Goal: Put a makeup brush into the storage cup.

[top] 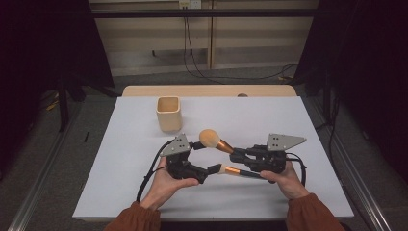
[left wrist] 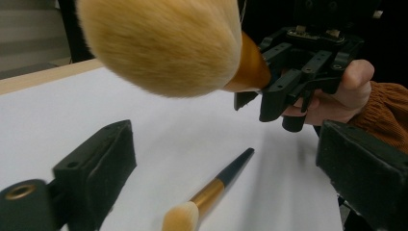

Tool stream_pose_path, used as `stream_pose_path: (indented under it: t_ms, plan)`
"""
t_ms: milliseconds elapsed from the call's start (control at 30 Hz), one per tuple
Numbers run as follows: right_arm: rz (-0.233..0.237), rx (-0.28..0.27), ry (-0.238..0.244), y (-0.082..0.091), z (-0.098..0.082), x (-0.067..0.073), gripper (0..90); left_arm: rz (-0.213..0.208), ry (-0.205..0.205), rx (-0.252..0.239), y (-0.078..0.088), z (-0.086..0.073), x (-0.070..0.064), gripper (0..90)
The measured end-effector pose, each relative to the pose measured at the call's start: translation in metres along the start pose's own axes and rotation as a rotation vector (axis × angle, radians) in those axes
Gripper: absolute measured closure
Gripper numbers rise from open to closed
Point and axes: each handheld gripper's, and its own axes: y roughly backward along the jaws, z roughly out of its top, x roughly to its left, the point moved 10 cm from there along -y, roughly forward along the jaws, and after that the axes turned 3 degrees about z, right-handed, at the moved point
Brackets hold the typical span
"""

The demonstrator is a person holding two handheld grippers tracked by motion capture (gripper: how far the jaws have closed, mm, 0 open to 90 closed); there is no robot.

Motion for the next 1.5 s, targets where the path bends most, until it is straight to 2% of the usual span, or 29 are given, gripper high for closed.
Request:
stream_pose_path:
  t_ms: [67,133,367,533,767,833,967,1033,1233,1300,1500]
  plan:
    - [0.005,-0.005,0.002,0.0,0.001,0.001,74.6,0.011,-0.011,-0.007,-0.001,0.001,0.0,5.9]
    - [0.008,-0.005,0.005,0.0,0.001,0.001,74.6,0.0,-0.003,-0.028,-0.002,0.004,0.0,7.4]
    - [0.014,-0.019,0.013,0.001,0.003,0.003,74.5,-0.029,0.028,-0.079,-0.008,0.009,-0.003,25.9]
    - [0.016,-0.019,0.018,0.001,0.003,0.004,74.6,-0.039,0.044,-0.104,-0.01,0.013,-0.004,32.8]
    - [0.02,-0.022,0.017,-0.001,0.003,0.004,74.6,-0.067,0.092,-0.116,-0.013,0.015,-0.006,42.0]
    - [0.022,-0.02,0.018,-0.001,0.002,0.005,74.6,-0.081,0.129,-0.145,-0.013,0.019,-0.006,45.4]
    - [0.023,-0.023,0.021,-0.001,0.002,0.005,74.6,-0.103,0.149,-0.163,-0.014,0.021,-0.007,51.7]
    - [0.023,-0.026,0.019,-0.001,0.003,0.005,74.6,-0.119,0.172,-0.181,-0.014,0.023,-0.008,54.8]
    - [0.025,-0.03,0.022,-0.001,0.003,0.005,74.5,-0.138,0.2,-0.201,-0.013,0.025,-0.009,58.6]
    - [0.023,-0.031,0.023,-0.001,0.003,0.005,74.5,-0.152,0.222,-0.213,-0.013,0.027,-0.01,61.1]
    - [0.032,-0.027,0.021,-0.002,0.002,0.006,74.3,-0.155,0.227,-0.21,-0.012,0.027,-0.01,63.2]
